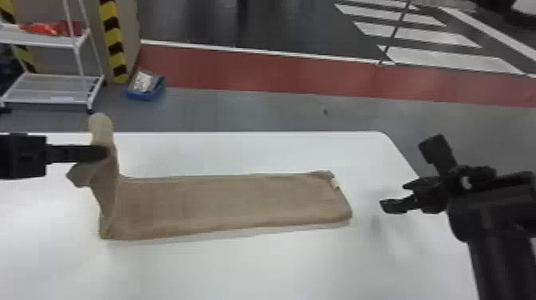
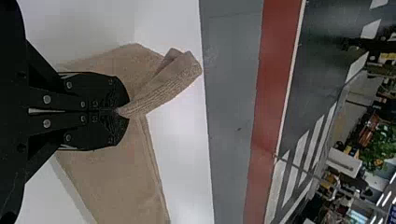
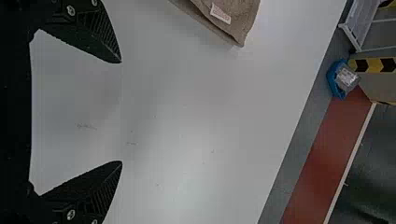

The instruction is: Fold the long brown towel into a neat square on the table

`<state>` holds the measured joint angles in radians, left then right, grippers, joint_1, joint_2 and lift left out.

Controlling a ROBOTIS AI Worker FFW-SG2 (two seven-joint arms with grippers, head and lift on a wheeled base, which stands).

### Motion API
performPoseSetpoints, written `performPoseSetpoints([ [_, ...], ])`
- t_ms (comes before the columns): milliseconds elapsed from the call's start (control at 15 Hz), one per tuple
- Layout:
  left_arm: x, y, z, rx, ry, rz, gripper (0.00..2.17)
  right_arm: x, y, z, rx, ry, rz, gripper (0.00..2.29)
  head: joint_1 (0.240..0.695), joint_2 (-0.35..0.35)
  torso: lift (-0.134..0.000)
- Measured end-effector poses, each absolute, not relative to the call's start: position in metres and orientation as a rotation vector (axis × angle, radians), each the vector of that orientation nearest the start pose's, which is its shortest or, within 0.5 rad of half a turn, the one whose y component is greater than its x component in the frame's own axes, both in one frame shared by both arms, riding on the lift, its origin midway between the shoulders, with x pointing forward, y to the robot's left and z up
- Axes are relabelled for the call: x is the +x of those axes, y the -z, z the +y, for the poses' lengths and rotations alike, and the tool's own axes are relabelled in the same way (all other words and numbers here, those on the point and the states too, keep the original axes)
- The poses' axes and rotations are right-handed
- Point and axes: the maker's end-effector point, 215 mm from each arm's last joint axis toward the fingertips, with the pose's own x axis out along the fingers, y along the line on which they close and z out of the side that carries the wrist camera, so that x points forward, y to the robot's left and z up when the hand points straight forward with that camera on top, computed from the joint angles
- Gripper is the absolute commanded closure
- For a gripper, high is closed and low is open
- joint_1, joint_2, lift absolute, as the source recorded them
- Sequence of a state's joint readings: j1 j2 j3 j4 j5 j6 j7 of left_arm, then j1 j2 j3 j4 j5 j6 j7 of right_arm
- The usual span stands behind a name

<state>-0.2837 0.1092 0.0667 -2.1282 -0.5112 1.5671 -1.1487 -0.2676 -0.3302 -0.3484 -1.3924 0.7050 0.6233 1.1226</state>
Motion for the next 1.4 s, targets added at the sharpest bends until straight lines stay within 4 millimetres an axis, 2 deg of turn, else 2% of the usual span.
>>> performPoseSetpoints([
  [133, 0.517, 0.273, 0.170, -0.163, 0.556, 0.689, 2.14, 0.526, 0.437, -0.486, -0.335, -0.309, 0.873, 0.12, 0.695, -0.307, -0.124],
  [267, 0.514, 0.265, 0.135, -0.136, 0.605, 0.670, 2.14, 0.525, 0.435, -0.486, -0.336, -0.308, 0.871, 0.12, 0.695, -0.350, -0.124],
  [333, 0.512, 0.262, 0.119, -0.124, 0.625, 0.664, 2.14, 0.524, 0.434, -0.487, -0.337, -0.306, 0.870, 0.12, 0.695, -0.350, -0.124],
  [467, 0.510, 0.266, 0.101, -0.081, 0.633, 0.672, 2.14, 0.522, 0.433, -0.487, -0.335, -0.301, 0.872, 0.12, 0.695, -0.350, -0.124],
  [800, 0.505, 0.282, 0.073, -0.008, 0.651, 0.708, 2.14, 0.521, 0.435, -0.486, -0.331, -0.301, 0.875, 0.12, 0.695, -0.350, -0.124],
  [1267, 0.505, 0.314, 0.045, 0.109, 0.634, 0.774, 2.13, 0.521, 0.436, -0.484, -0.328, -0.302, 0.876, 0.12, 0.695, -0.350, -0.124],
  [1400, 0.502, 0.327, 0.035, 0.143, 0.629, 0.797, 2.02, 0.520, 0.436, -0.486, -0.326, -0.298, 0.875, 0.12, 0.695, -0.350, -0.124],
])
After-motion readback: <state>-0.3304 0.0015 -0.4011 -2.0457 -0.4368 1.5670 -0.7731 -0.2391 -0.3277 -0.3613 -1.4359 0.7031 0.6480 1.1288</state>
